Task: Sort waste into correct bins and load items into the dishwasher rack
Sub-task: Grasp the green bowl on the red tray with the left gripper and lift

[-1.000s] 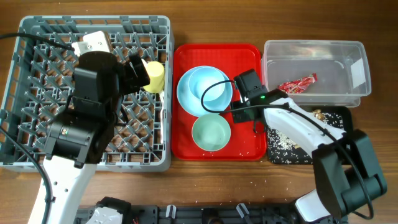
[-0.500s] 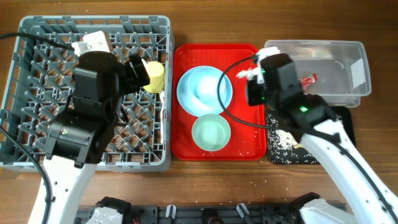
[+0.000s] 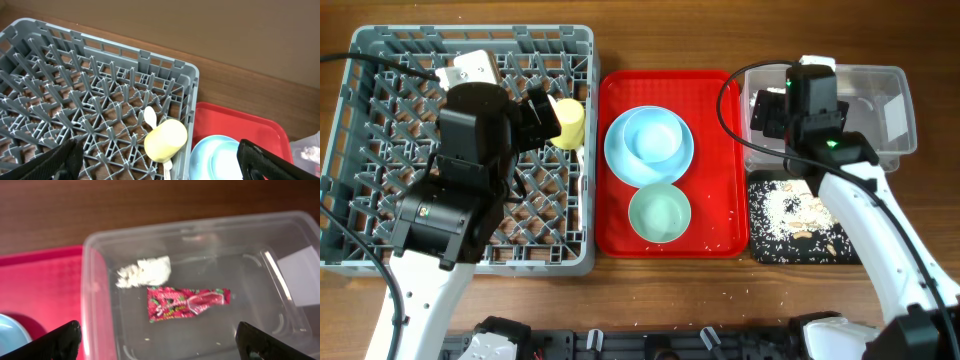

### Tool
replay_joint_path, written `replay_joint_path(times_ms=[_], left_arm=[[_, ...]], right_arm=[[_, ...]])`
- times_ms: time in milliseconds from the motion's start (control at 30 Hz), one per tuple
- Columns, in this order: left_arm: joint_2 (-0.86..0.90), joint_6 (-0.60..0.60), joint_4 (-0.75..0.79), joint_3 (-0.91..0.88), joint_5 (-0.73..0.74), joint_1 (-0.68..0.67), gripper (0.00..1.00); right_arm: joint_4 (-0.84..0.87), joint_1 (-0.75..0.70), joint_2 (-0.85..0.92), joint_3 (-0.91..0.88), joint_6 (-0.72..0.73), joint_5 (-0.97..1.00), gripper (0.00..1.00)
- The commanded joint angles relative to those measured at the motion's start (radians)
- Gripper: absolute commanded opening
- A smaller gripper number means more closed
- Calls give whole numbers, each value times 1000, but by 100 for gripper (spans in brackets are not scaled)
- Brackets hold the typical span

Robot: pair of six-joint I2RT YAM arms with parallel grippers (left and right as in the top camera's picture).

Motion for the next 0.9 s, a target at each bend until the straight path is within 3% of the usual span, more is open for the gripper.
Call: replay_joint_path(times_ms=[0,333,467,500,633,733,833,867], left_arm=[[-3,-9,3,-2,-13,3,100],[-3,-9,3,-2,-13,3,100],[-3,-10,74,-2,7,3,100],[-3,-11,64,-2,53,2,100],[26,-10,-198,-10,707,-48,100],[132,-10,-285,-57,740,-204,100],[265,-8,-176,-64,736,-350,100],[295,-10,-115,-64,737,-365,86]], right_arm=[[5,-2,-27,0,2,-27,100],[5,-2,-26,0,2,-27,100],[5,-2,-26,0,2,-27,100],[5,-2,-26,0,2,-27,100],[5,-2,-26,0,2,-27,100],[5,-2,-26,0,2,-27,100],[5,-2,-26,0,2,-27,100],[5,-2,-26,0,2,-27,100]])
